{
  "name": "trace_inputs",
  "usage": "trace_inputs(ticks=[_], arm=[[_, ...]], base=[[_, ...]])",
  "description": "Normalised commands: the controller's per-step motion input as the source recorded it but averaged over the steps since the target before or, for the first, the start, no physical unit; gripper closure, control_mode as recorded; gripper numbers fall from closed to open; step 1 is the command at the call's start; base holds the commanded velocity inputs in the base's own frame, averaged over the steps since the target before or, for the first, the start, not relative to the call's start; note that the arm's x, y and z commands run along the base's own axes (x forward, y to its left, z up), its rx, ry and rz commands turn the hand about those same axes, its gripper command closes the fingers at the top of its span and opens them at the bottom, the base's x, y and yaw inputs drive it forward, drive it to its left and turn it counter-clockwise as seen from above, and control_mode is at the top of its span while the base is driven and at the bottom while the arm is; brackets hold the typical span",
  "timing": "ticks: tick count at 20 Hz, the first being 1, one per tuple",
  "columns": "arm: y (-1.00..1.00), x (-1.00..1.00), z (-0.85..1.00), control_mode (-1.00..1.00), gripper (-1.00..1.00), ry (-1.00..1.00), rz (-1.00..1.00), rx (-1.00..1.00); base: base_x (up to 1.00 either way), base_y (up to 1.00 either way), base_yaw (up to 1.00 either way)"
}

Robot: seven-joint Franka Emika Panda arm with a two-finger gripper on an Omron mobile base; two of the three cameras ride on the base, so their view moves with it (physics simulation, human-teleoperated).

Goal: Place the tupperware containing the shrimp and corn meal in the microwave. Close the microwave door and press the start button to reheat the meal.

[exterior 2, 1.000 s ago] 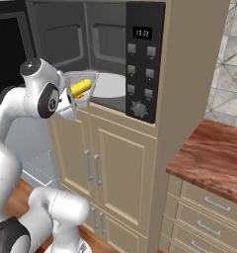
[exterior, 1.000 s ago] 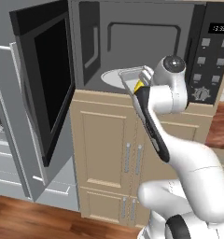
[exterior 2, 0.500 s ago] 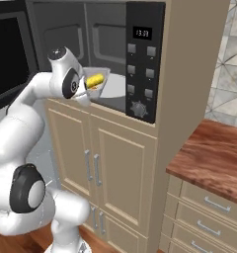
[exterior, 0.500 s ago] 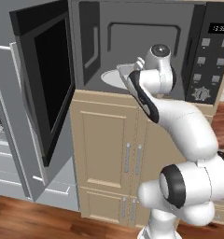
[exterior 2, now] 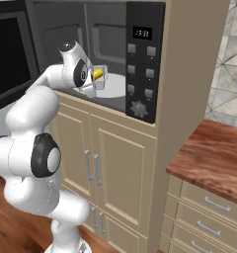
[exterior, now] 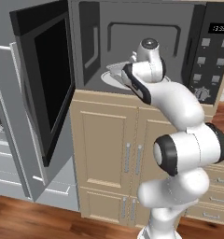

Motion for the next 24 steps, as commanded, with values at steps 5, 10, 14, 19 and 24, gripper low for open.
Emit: trace_inputs(ticks=[5,10,14,19,24], arm=[[-0.14,0.27,-0.44,-1.0,-1.0,0.0,-0.22,0.0],[-0.07,-0.68,-0.03,-1.0,-1.0,-0.18,-0.15,0.0],[0.0,-0.93,0.26,-1.0,-1.0,-0.34,0.0,0.0],[0.0,-1.0,0.51,-1.0,-1.0,-0.28,0.0,-0.07],[0.0,-1.0,0.65,-1.0,-1.0,-0.19,0.0,-0.2]], base=[[0.0,0.0,0.0],[0.0,0.0,0.0],[0.0,0.0,0.0],[0.0,0.0,0.0],[0.0,0.0,0.0]])
